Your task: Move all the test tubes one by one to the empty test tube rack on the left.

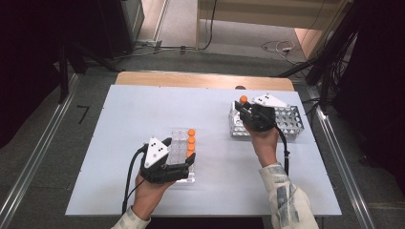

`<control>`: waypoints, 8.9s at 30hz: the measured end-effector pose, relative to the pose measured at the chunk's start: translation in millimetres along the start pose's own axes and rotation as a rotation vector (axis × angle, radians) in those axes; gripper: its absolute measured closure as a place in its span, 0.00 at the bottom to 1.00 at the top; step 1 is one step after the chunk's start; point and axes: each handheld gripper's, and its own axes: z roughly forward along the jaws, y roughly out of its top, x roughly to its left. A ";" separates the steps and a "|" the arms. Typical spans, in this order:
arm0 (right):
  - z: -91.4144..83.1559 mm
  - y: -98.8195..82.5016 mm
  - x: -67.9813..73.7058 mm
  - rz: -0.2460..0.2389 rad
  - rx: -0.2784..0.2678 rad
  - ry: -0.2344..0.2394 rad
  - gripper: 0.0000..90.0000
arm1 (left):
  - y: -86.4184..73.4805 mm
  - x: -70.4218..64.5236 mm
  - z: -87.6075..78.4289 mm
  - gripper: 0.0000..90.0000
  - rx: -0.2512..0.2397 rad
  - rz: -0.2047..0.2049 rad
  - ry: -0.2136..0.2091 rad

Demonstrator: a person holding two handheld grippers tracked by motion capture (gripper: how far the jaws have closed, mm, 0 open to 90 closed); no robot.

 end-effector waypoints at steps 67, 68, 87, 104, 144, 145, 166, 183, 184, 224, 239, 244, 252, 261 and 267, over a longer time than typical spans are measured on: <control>-72.0 -86.0 83.5 -0.193 0.137 0.337 0.80 | 3.3 -33.4 -5.3 0.22 -0.009 0.044 -0.113; -72.4 -86.6 85.2 -0.192 0.138 0.341 0.80 | 2.9 -35.6 -4.7 0.22 -0.005 0.050 -0.122; -71.8 -92.5 100.0 -0.234 0.155 0.375 0.80 | -0.7 -56.4 4.8 0.52 0.030 0.098 -0.263; -75.9 -95.6 102.7 -0.253 0.155 0.384 0.80 | -6.7 -64.9 17.5 0.63 0.063 0.111 -0.259; -78.4 -98.6 95.1 -0.213 0.171 0.423 0.31 | -11.3 -68.4 23.7 0.77 0.066 0.092 -0.256; -78.9 -98.8 94.2 -0.205 0.172 0.422 0.29 | -11.3 -68.9 23.9 0.77 0.066 0.091 -0.258; -91.6 -110.1 78.7 -0.168 0.168 0.396 0.23 | -10.1 -74.1 28.6 0.77 0.064 0.050 -0.223; -88.7 -111.3 75.1 -0.152 0.173 0.377 0.22 | -2.6 -65.9 18.4 0.77 0.036 0.037 -0.199; -88.4 -111.5 75.2 -0.152 0.173 0.377 0.22 | -2.2 -65.9 17.8 0.77 0.035 0.039 -0.199; -85.2 -114.0 74.9 -0.148 0.188 0.368 0.22 | 11.2 -38.5 -11.9 0.77 -0.032 0.009 -0.194; -84.3 -114.5 74.8 -0.149 0.188 0.368 0.22 | 14.6 -30.6 -21.3 0.77 -0.052 0.001 -0.178; -83.9 -114.9 75.0 -0.152 0.190 0.368 0.22 | 15.0 -29.5 -23.1 0.77 -0.057 -0.002 -0.176; -84.0 -114.8 74.1 -0.154 0.191 0.368 0.22 | 16.1 -26.8 -26.0 0.77 -0.066 -0.007 -0.167; -83.7 -115.0 74.3 -0.153 0.192 0.368 0.22 | 17.0 -23.4 -30.3 0.77 -0.074 -0.011 -0.157; -83.4 -115.1 74.3 -0.152 0.193 0.368 0.22 | 17.0 -19.7 -33.5 0.77 -0.078 -0.013 -0.146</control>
